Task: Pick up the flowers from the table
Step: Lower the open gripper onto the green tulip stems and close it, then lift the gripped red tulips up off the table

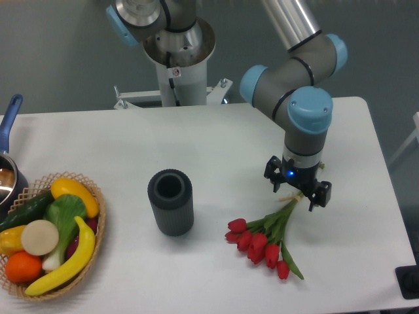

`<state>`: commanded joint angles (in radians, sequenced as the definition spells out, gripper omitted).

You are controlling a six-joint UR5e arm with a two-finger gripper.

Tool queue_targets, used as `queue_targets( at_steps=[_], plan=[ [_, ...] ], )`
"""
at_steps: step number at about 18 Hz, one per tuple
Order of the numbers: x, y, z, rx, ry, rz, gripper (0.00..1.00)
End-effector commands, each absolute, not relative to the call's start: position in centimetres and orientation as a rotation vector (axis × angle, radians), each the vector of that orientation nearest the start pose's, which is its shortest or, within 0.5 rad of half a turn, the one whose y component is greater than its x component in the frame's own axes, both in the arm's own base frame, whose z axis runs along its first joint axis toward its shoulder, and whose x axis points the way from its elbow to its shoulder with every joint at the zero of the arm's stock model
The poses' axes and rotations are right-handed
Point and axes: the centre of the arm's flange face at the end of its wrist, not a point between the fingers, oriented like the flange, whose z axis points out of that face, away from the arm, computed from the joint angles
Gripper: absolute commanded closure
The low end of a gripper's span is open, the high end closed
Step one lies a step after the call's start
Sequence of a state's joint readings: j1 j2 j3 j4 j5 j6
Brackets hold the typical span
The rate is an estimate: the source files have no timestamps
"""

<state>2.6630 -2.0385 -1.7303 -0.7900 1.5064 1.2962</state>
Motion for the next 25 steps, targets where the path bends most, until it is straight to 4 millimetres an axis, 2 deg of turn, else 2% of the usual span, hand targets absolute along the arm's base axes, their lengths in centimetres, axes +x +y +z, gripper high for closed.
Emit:
queue_targets(
  at_steps=[5,10,12,14,16,19,20,22,23,25],
  plan=[
    [-48.9,42.1,19.2,-3.024,0.336,0.104,0.0],
    [-49.2,42.6,18.4,-3.026,0.345,0.095,0.0],
    [-49.7,43.0,18.7,-3.021,0.345,0.11,0.0],
    [-49.7,43.1,18.6,-3.022,0.338,0.11,0.37],
    [-49.8,43.2,18.7,-3.021,0.322,0.115,0.55],
    [-49.4,44.3,18.5,-3.016,0.319,0.135,0.64],
    [-49.5,44.3,18.5,-3.016,0.319,0.138,0.7],
    [-49.5,44.3,19.0,-3.015,0.287,0.147,0.95],
    [-49.5,44.3,19.1,-3.015,0.273,0.148,1.0],
    [-49.6,44.4,19.5,-3.012,0.241,0.158,1.0]
  ],
)
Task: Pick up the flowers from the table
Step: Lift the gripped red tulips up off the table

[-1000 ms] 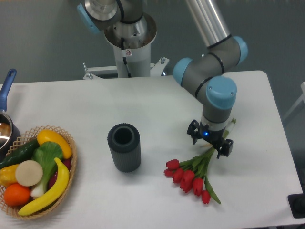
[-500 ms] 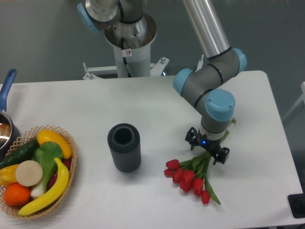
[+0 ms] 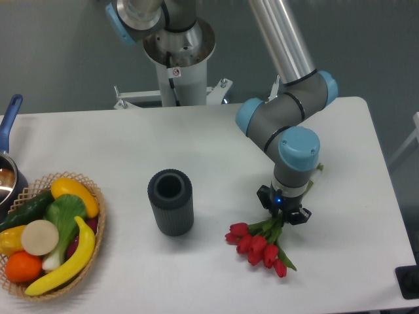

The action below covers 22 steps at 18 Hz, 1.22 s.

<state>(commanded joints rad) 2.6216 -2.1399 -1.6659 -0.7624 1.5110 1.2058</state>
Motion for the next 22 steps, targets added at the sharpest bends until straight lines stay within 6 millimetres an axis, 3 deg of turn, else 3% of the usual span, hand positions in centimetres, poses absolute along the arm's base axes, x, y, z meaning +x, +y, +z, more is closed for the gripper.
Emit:
queue_targets(
  at_steps=[4,6,8,10,14,22],
  plan=[
    [-50.7,44.6,23.1,-2.973,0.221,0.243,0.98],
    [-51.2,44.4,23.9,-2.963,0.215,0.262,0.89],
    [-51.6,44.9,25.7,-2.956,0.22,0.311,0.89],
    [-52.2,44.2,27.5,-2.949,0.197,0.351,0.93],
    [-53.5,42.8,28.6,-2.956,0.156,0.348,0.91],
    [-54.9,44.1,32.5,-2.994,0.191,0.273,0.89]
  ],
)
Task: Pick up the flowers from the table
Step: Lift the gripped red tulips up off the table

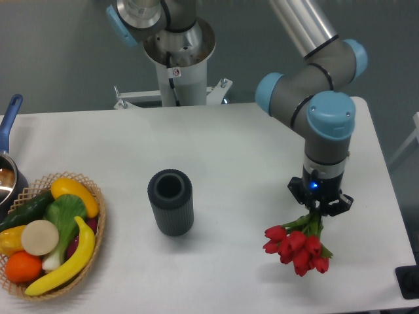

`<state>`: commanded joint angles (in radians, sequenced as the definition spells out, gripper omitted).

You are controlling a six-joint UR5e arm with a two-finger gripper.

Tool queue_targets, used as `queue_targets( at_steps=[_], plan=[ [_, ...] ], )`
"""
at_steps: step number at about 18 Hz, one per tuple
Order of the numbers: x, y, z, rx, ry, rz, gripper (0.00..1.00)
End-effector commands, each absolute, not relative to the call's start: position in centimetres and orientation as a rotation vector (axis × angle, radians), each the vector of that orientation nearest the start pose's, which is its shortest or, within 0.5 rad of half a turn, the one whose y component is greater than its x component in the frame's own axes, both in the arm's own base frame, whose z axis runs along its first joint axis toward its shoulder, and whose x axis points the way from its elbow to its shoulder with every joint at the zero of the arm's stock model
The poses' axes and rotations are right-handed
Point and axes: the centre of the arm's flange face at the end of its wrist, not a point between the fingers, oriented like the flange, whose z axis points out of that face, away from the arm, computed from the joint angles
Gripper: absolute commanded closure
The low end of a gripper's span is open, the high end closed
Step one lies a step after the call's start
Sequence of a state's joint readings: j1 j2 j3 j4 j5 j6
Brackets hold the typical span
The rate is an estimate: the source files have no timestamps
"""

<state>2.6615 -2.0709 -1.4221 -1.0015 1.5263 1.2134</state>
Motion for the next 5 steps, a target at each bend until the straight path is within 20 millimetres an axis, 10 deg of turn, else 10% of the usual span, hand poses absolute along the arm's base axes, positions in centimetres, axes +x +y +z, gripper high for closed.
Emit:
queue_targets(
  at_steps=[5],
  plan=[
    [-54.85,43.88,32.66,-3.037,0.208,0.276,0.88]
  ],
)
